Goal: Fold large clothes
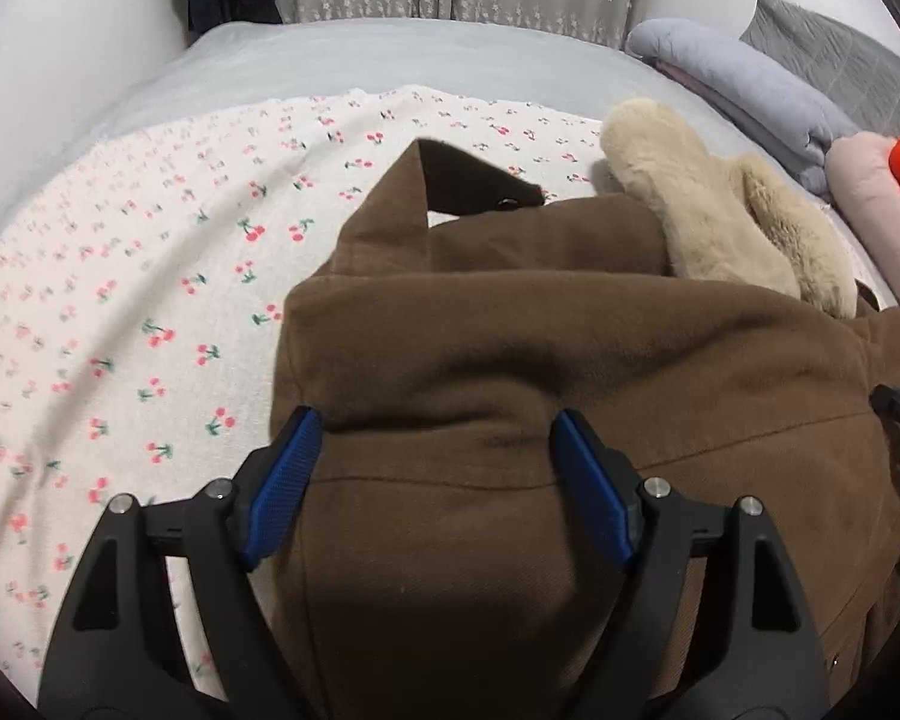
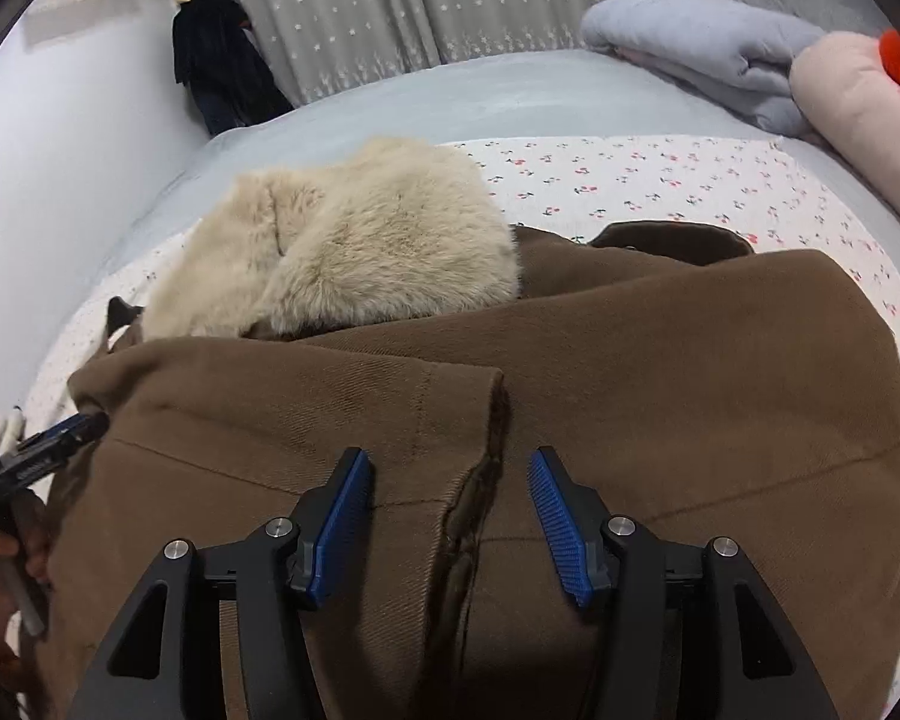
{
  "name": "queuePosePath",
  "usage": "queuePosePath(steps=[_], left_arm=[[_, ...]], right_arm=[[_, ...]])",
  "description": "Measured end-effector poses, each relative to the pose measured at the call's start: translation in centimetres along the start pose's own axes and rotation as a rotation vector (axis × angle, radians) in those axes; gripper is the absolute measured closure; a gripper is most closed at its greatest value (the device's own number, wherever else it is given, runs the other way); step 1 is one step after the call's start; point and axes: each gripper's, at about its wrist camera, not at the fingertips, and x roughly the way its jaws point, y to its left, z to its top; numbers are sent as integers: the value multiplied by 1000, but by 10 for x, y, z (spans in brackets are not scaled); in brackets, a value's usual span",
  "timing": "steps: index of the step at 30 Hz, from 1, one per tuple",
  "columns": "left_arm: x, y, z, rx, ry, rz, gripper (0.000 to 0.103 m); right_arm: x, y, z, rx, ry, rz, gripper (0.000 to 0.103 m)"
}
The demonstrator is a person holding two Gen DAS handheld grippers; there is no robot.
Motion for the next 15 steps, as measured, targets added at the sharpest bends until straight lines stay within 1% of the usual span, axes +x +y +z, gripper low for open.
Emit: queuePosePath(steps=[1,3,4,5,6,8,11,12,13,15], left_arm=[[-8,-1,-1,-10,0,-6,22],[-30,1,-8,-48,-9,-45,22],[-39,2,-11,-66,-12,-63,22],[-56,3,-18,-88,-22,-97,22],[-67,3,-24,-93,-25,-115,22],[-93,4,-37,-82,-26,-124,22],[-124,4,-54,-43,10,-126,16],[-132,6,-58,-42,17,-130,15],[-143,8,-65,-44,16,-137,15],[-163,14,-79,-52,17,-147,7]], right_arm=[[-6,0,-1,-8,9,8,44],[-25,-2,-5,-32,11,39,42],[-39,-4,-9,-48,8,39,40],[-49,-6,-12,-61,4,30,35],[-61,-9,-16,-73,0,16,32],[-87,-11,-26,-86,-10,-7,29],[-128,-26,-43,-85,-30,-12,22],[-139,-31,-48,-82,-34,-17,20],[-150,-36,-55,-78,-34,-25,20],[-170,-46,-69,-76,-31,-43,20]])
